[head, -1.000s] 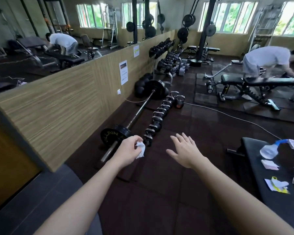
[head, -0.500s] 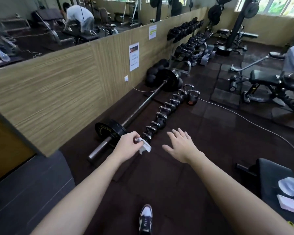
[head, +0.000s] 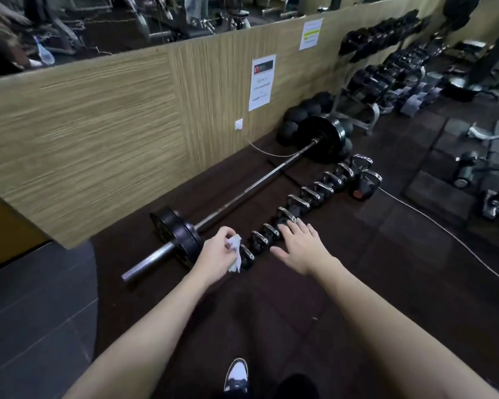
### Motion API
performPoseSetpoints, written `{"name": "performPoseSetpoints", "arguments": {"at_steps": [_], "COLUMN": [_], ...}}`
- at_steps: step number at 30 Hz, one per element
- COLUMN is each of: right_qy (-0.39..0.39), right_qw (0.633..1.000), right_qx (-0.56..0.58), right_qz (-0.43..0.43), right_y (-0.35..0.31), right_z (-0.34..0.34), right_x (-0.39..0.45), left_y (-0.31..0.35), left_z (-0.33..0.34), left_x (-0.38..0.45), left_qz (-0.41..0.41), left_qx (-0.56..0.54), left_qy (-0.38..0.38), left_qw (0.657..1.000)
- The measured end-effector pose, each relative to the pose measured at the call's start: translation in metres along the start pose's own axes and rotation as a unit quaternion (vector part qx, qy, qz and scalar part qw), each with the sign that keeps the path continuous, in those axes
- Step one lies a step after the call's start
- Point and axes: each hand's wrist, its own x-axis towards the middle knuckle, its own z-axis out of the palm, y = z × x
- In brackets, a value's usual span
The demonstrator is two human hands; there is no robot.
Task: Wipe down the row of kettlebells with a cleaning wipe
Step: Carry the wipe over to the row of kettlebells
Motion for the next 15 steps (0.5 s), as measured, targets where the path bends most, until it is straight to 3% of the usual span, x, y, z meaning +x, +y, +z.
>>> {"name": "performPoseSetpoints", "arguments": {"at_steps": [6, 15], "right_qy": [-0.042, -0.127], "right_qw": [0.996, 0.964], "right_qx": [-0.018, -0.074], "right_qz": [-0.074, -0.223], "right_y": [0.08, 0.192], "right_z": [-0.009, -0.004], "right_x": [0.106, 0.256], "left_y": [0.011, 0.02], "left_z": [0.046, 0.144], "left_x": [0.093, 0.203], "left_qz": [-0.089, -0.217], "left_qx": [-0.023, 0.034], "left_qy": [0.11, 0.227], "left_qw": [0.99, 0.949]}}
